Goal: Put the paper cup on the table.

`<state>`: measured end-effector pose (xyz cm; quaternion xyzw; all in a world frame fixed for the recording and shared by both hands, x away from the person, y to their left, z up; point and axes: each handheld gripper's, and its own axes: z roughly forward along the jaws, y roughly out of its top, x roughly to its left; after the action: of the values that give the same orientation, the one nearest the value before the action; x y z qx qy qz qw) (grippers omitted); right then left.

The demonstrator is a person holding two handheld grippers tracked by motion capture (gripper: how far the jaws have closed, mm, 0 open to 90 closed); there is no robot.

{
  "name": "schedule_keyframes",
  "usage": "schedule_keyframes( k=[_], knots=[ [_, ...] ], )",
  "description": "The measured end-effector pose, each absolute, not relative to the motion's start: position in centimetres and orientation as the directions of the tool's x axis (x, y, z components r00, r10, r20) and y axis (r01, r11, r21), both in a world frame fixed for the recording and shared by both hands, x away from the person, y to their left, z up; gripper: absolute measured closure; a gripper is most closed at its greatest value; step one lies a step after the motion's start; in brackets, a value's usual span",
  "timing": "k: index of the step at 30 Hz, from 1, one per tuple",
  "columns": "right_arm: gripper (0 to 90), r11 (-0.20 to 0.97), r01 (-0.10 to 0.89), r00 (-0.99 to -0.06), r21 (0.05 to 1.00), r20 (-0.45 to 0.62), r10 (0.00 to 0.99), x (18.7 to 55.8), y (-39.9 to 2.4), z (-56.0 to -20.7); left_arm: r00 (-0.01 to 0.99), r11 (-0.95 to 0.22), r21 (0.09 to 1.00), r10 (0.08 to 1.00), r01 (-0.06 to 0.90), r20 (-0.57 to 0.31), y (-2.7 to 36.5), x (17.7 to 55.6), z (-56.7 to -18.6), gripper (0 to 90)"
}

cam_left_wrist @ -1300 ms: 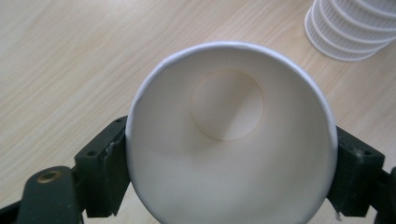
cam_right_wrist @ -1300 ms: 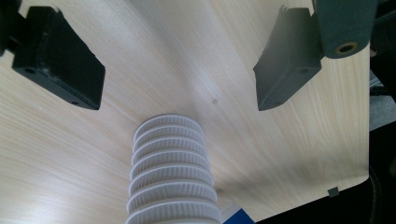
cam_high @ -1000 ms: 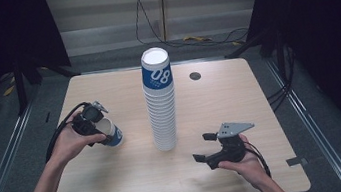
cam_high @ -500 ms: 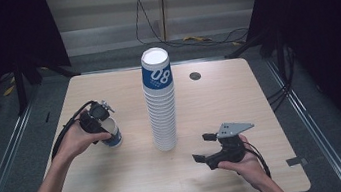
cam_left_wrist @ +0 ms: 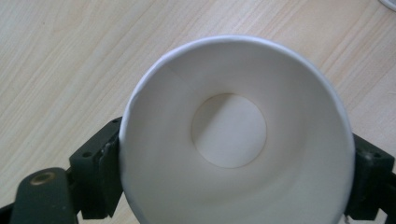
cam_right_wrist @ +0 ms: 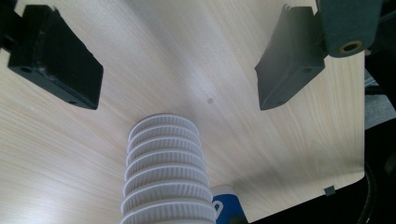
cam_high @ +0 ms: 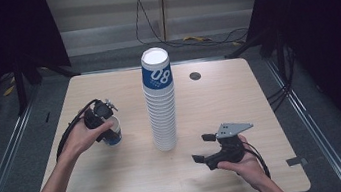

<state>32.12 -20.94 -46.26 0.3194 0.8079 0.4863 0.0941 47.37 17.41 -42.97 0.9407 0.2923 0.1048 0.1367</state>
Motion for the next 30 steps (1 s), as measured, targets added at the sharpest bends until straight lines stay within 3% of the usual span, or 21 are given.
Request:
schedule_keyframes(
  k=[6, 14, 23, 30],
  knots=[
    [15.3, 0.326, 0.422, -0.78, 0.846, 0.155, 0.607, 32.1, -20.9, -46.3, 0.806, -0.787, 0.337, 0.58, 0.517, 0.117, 17.8, 47.2, -43.5, 12.8],
    [15.5, 0.325, 0.421, -0.773, 0.847, 0.148, 0.616, 32.0, -21.0, -46.1, 0.775, -0.712, 0.406, 0.632, 0.573, 0.017, 19.4, 47.3, -44.3, 15.0],
    [15.5, 0.328, 0.421, -0.771, 0.846, 0.144, 0.62, 32.2, -20.9, -46.2, 0.767, -0.703, 0.415, 0.641, 0.577, 0.019, 20.5, 46.5, -45.8, 16.5],
    [15.5, 0.322, 0.424, -0.769, 0.847, 0.149, 0.622, 32.2, -21.0, -46.2, 0.76, -0.665, 0.475, 0.65, 0.576, -0.012, 21.6, 46.0, -46.0, 16.4]
  ],
)
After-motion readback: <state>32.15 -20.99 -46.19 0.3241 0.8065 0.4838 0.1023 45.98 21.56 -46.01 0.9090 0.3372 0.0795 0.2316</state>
